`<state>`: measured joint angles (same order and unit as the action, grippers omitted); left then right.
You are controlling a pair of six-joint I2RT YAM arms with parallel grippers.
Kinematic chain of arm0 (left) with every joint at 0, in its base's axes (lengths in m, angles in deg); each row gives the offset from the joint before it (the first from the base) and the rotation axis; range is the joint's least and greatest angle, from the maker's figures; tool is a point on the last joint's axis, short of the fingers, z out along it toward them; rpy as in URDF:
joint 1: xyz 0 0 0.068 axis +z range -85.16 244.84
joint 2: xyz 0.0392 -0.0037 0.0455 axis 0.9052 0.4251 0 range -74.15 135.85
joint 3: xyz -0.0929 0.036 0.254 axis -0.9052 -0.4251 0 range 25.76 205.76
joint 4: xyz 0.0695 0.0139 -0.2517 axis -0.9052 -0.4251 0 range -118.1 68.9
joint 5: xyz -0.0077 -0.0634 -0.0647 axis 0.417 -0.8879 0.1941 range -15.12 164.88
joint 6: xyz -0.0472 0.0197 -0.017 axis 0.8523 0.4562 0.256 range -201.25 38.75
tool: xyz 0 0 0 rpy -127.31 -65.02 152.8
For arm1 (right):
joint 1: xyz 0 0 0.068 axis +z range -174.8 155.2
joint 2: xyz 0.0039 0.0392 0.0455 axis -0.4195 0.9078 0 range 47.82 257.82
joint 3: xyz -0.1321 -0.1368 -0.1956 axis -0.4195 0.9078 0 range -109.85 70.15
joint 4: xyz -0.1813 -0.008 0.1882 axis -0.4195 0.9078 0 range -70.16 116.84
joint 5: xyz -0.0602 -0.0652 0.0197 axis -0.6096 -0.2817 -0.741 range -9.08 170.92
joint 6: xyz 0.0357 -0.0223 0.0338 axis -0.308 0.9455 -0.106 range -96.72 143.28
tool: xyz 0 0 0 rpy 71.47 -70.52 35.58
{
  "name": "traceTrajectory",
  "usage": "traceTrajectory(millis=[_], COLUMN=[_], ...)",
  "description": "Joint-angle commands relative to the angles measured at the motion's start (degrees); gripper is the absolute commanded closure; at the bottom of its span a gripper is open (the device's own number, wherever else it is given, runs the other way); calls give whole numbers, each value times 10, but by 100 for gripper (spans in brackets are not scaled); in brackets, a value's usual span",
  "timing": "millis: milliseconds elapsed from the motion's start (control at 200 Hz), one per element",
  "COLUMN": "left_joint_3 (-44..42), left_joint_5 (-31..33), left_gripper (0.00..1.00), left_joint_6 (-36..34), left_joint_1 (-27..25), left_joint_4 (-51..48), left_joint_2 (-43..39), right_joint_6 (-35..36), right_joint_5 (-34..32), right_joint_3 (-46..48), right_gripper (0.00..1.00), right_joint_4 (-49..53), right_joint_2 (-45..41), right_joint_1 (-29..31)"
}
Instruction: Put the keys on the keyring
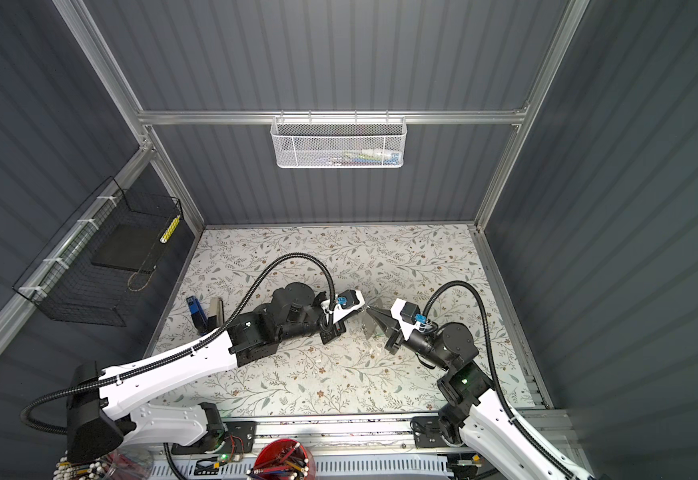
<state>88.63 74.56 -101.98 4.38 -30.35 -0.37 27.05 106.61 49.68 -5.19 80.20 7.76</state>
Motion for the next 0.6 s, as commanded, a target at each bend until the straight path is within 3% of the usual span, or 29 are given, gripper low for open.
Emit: traceTrajectory(millis=[0, 315, 595], left_joint_3=[54, 130, 176], left_joint_5=[6, -5, 13], left_gripper=[100, 100, 100], left_joint_6=[-53, -86, -113], left_joint_1=[-2, 0, -1], left_joint_4=[-88, -185, -236], left_joint_2=[7, 59, 75], right_joint_6=[27, 60, 76], right_joint_5=[15, 17, -23], right_joint_3=[-22, -35, -50], right_gripper=[99, 98, 96], right_joint_4=[16, 56, 127], right_joint_2=[1, -1, -2], right_joint_1=[-1, -1, -2])
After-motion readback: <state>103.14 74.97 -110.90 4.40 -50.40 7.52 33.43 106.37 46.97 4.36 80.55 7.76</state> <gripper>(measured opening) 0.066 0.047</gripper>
